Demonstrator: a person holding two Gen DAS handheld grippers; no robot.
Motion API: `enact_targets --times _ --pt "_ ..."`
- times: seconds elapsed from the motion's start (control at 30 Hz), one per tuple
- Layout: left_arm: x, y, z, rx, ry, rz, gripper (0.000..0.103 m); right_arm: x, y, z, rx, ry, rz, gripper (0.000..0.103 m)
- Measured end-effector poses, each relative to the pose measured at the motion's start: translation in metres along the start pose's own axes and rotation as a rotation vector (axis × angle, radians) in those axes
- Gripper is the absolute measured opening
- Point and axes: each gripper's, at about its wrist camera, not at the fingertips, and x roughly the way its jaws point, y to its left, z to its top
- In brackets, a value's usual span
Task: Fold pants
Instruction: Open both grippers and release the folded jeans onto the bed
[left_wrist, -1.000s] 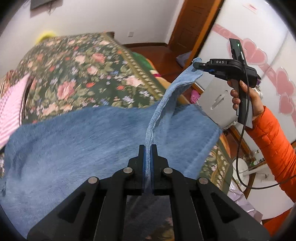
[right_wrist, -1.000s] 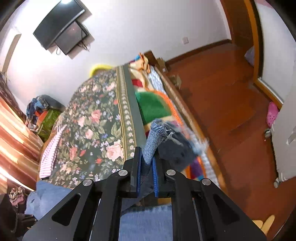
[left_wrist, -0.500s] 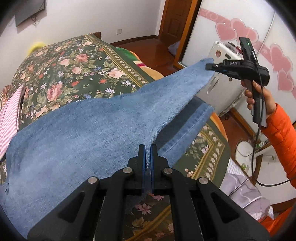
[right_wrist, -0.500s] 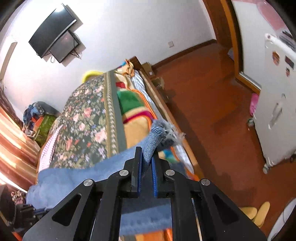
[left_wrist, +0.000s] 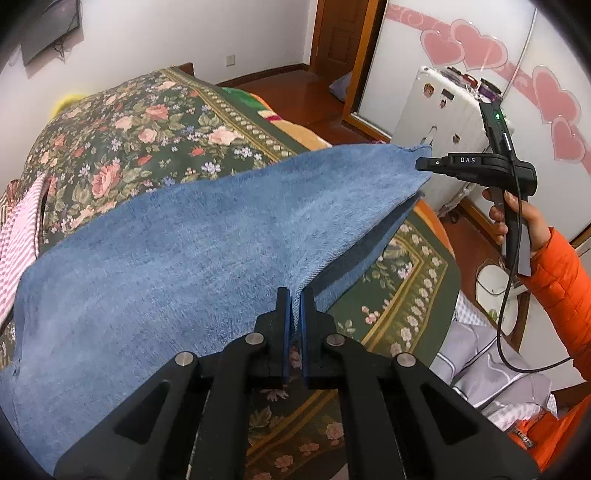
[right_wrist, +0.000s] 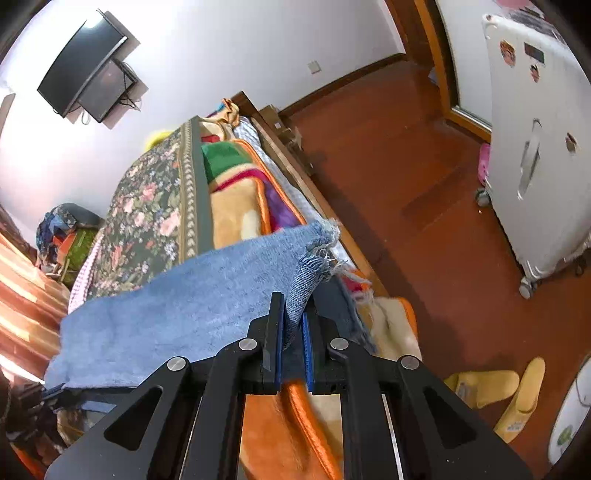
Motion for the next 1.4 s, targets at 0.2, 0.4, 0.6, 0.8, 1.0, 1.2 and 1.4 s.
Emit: enact_targets --times 0.2,0.4,0.6,0.8,1.0,1.2,1.4 --pt "0.002 0.002 -0.004 -0.030 0.002 -0.015 0.004 0.014 -0.009 -0.014 0.011 0.031 -0.028 0.008" --pt "-0.008 -0.001 -0.005 -0.053 0.010 -0.049 0.024 0.015 -0.010 -0.022 -0.008 0.056 -0.077 0.015" --pt "-0.031 0.000 0.001 -0.082 -0.030 -0.082 0.024 -0.009 0.004 -0.016 -0.103 0.028 -0.159 0.018" --pt "-0.024 0.008 0.030 -0.115 -0.064 -0.078 0.025 -0.022 0.052 -0.017 -0.225 -0.004 -0.073 0.028" --pt "0.039 0.006 0.036 -0.149 0.049 -0.036 0.025 0.013 0.099 -0.038 -0.319 0.085 0.059 0.030" --pt "0.048 -0.012 0.022 -0.093 0.027 -0.008 0.042 0.034 0.101 -0.069 -0.369 0.170 0.048 0.030" --pt "0.044 -0.014 0.035 -0.082 0.061 -0.061 0.043 0.004 0.079 -0.073 -0.322 0.183 0.052 0.029"
